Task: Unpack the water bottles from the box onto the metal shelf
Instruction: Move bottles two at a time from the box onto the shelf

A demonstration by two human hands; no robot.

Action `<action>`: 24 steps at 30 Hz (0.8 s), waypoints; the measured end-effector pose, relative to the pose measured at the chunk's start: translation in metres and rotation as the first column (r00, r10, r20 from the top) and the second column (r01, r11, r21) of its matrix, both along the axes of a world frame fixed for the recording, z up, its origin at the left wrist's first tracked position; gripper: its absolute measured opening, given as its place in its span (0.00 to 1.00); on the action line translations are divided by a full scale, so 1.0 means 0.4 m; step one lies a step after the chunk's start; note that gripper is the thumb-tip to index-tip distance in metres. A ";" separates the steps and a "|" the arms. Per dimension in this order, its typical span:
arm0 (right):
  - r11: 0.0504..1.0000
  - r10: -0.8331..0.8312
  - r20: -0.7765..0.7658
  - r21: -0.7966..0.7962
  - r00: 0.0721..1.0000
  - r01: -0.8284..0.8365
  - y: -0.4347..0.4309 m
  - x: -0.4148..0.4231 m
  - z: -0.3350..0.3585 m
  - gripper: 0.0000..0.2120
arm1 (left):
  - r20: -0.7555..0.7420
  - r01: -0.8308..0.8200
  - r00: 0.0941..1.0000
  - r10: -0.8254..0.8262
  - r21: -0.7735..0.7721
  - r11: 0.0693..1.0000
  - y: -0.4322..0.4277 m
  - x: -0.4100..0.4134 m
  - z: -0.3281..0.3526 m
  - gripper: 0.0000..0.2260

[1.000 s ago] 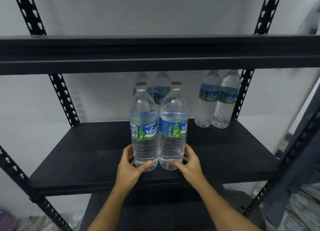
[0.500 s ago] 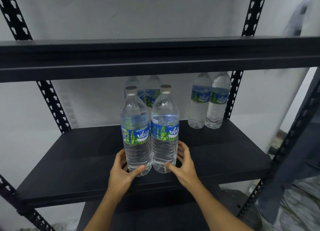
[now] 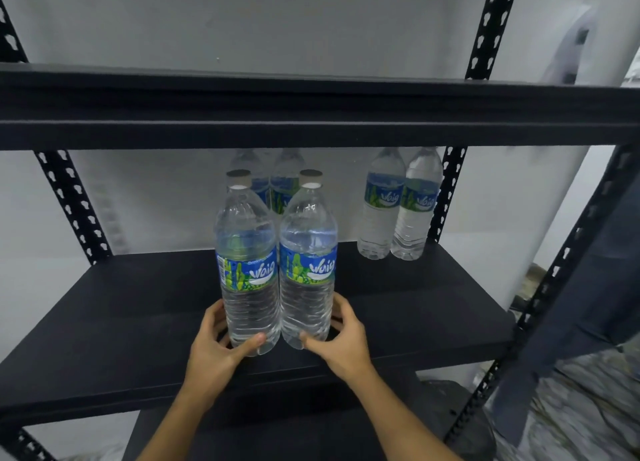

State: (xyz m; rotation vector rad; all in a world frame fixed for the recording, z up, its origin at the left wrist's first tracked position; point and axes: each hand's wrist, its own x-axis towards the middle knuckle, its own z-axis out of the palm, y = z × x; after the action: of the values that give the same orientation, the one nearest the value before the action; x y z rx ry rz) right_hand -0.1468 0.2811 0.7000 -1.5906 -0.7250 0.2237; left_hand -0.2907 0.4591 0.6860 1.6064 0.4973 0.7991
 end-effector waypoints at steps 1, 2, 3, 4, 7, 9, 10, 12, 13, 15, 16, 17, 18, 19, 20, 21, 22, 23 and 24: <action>1.000 -0.008 0.009 -0.004 1.000 0.008 -0.002 0.000 0.001 0.38 | 0.001 0.001 1.000 -0.001 0.003 1.000 0.000 0.000 0.000 0.46; 1.000 -0.014 0.023 -0.016 1.000 0.015 -0.002 0.001 0.000 0.39 | 0.003 0.000 1.000 0.000 0.006 1.000 -0.001 0.001 0.001 0.47; 0.999 -0.019 0.041 -0.034 0.999 0.020 0.000 0.002 -0.001 0.40 | 0.002 -0.002 1.000 0.002 0.009 1.000 0.000 0.000 0.001 0.46; 0.998 -0.021 0.056 -0.052 0.998 0.024 0.001 0.003 -0.004 0.41 | 0.003 -0.004 1.000 0.004 0.013 1.000 0.001 0.000 0.001 0.45; 0.998 0.007 0.055 -0.064 0.998 -0.004 0.005 0.014 -0.013 0.44 | 0.000 -0.009 1.000 0.009 0.021 1.000 -0.001 0.001 0.003 0.40; 0.997 0.024 0.052 -0.069 0.998 -0.021 0.006 0.022 -0.018 0.44 | -0.001 -0.003 1.000 0.003 0.020 1.000 -0.002 -0.001 0.004 0.39; 0.997 0.032 0.050 -0.071 0.998 -0.029 0.006 0.024 -0.018 0.42 | -0.002 0.000 1.000 0.000 0.017 1.000 -0.003 -0.002 0.005 0.40; 0.997 0.040 0.052 -0.073 0.998 -0.036 0.007 0.022 -0.016 0.37 | -0.004 0.001 1.000 -0.001 0.010 1.000 -0.004 -0.005 0.008 0.42; 0.997 0.036 0.049 -0.069 0.998 -0.032 0.007 0.021 -0.013 0.35 | -0.008 0.000 1.000 0.000 0.009 1.000 -0.005 -0.005 0.009 0.42; 0.998 0.020 0.032 -0.055 0.999 -0.019 0.007 0.017 -0.010 0.34 | -0.014 -0.004 1.000 0.004 0.017 1.000 -0.007 -0.003 0.010 0.40; 0.999 0.014 0.024 -0.047 1.000 -0.013 0.006 0.015 -0.008 0.34 | -0.011 -0.005 1.000 0.005 0.019 1.000 -0.008 -0.003 0.010 0.39; 0.999 0.005 0.018 -0.041 1.000 -0.004 0.006 0.013 -0.007 0.35 | -0.008 -0.008 1.000 0.008 0.020 1.000 -0.008 -0.003 0.009 0.38; 0.999 -0.005 0.014 -0.037 1.000 0.005 0.006 0.013 -0.008 0.35 | -0.006 -0.007 1.000 0.007 0.021 1.000 -0.008 -0.003 0.009 0.38; 0.999 -0.016 0.014 -0.039 1.000 0.017 0.006 0.013 -0.009 0.35 | -0.006 -0.006 1.000 0.006 0.021 1.000 -0.008 -0.004 0.010 0.38; 0.999 -0.026 0.019 -0.041 0.999 0.027 0.006 0.013 -0.009 0.35 | -0.003 -0.003 1.000 0.003 0.021 1.000 -0.008 -0.005 0.011 0.38; 0.998 -0.036 0.028 -0.043 0.999 0.037 0.006 0.012 -0.009 0.35 | -0.001 -0.002 1.000 0.002 0.018 1.000 -0.008 -0.006 0.012 0.39; 0.998 -0.044 0.034 -0.044 0.998 0.045 0.007 0.011 -0.010 0.35 | 0.002 0.000 1.000 0.000 0.011 1.000 -0.009 -0.007 0.013 0.40; 0.998 -0.052 0.039 -0.044 0.998 0.053 0.008 0.011 -0.012 0.35 | 0.002 0.001 1.000 -0.001 0.004 1.000 -0.009 -0.008 0.015 0.41; 0.997 -0.062 0.043 -0.042 0.997 0.063 0.009 0.011 -0.013 0.36 | 0.003 0.002 1.000 -0.002 0.000 1.000 -0.009 -0.007 0.017 0.42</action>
State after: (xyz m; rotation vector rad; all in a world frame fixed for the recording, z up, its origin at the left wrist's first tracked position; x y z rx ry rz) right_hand -0.1426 0.2848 0.6948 -1.6611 -0.7053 0.1623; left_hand -0.2936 0.4555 0.6927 1.6050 0.4934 0.7993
